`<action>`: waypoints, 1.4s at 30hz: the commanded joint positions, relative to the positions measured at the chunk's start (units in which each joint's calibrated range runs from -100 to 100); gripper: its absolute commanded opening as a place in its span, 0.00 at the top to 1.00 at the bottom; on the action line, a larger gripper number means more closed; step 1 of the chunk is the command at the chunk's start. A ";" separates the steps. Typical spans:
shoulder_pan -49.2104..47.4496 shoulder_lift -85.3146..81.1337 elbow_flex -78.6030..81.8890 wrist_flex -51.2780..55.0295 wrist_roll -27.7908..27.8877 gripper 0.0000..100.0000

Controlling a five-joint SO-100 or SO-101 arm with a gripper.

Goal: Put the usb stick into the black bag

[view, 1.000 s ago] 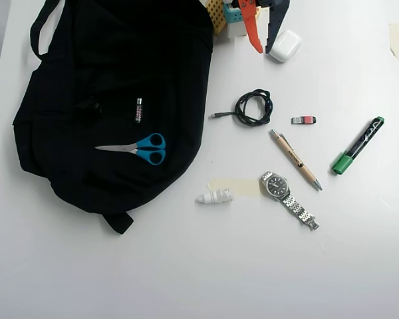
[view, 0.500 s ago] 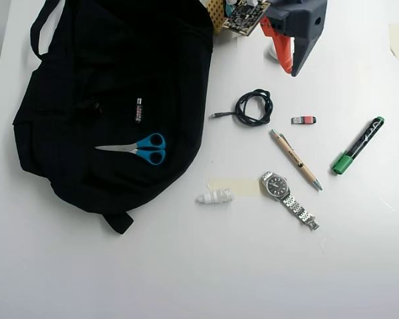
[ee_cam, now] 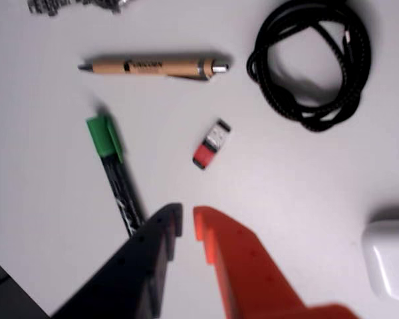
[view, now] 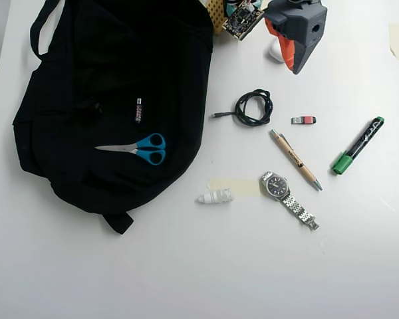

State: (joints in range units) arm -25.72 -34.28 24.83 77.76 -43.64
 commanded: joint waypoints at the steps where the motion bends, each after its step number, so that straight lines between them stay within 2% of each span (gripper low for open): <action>1: -0.15 0.09 -0.75 -4.55 -1.25 0.98; 6: 1.79 0.00 -1.02 -7.13 29.32 0.97; 9: 1.72 -0.41 -0.57 -8.34 45.58 0.97; 18: 1.64 -0.08 4.82 -8.25 68.76 0.98; 23: 1.79 0.00 9.13 -9.54 77.04 0.98; 25: 1.87 0.00 9.85 -9.54 78.35 0.98; 29: 2.31 0.00 10.57 -10.14 78.56 0.98; 35: 2.39 2.00 10.66 -17.21 78.67 0.98; 42: 0.89 20.75 0.33 -18.84 78.67 0.98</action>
State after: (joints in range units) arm -23.74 -21.35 33.11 59.61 34.70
